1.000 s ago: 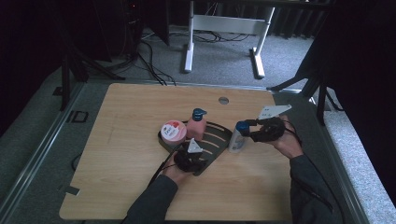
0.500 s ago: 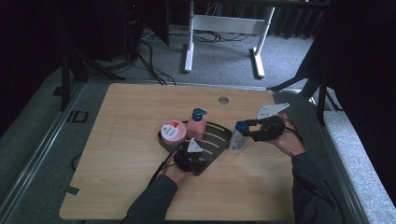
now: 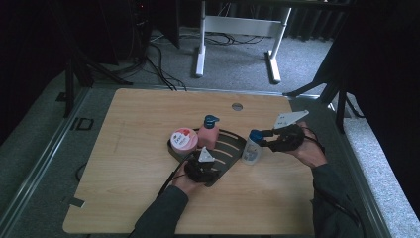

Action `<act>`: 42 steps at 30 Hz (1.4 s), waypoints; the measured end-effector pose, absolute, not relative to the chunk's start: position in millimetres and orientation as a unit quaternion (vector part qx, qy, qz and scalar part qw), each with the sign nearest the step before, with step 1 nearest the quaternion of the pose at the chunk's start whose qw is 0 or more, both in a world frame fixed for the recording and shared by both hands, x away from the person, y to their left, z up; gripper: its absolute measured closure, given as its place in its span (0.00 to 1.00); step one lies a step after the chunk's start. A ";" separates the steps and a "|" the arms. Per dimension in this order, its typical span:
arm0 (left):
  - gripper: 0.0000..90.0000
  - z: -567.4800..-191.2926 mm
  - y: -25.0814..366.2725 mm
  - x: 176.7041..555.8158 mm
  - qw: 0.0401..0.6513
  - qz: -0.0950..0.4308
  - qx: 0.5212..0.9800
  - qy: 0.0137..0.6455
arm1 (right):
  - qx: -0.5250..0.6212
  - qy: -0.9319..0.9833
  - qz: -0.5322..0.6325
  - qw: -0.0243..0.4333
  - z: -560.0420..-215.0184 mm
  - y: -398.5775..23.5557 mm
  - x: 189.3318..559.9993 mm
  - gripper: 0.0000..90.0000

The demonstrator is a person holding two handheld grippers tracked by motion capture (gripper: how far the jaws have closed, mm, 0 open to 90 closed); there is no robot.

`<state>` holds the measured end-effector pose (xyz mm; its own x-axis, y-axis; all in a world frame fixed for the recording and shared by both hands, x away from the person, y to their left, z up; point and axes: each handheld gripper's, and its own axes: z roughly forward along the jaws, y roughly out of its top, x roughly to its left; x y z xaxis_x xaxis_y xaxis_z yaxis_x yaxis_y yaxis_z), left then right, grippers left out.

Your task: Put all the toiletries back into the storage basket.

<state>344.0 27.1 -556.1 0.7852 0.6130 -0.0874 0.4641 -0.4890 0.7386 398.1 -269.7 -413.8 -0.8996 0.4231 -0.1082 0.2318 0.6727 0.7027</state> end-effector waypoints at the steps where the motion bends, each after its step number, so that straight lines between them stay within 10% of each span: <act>1: 0.62 -556.2 27.1 344.0 0.396 0.095 0.858 0.313 | 0.181 0.905 0.361 0.132 -413.6 -269.9 398.3 0.65; 42: 0.62 -556.9 27.9 344.2 0.401 0.091 0.855 0.315 | 0.164 0.937 0.296 0.087 -411.4 -240.5 420.9 0.55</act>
<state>344.2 27.9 -556.9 0.7855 0.6112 -0.0969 0.4652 -0.4799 0.7438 420.9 -240.5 -411.4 -0.9309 0.3593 -0.0661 0.2562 0.7711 0.5829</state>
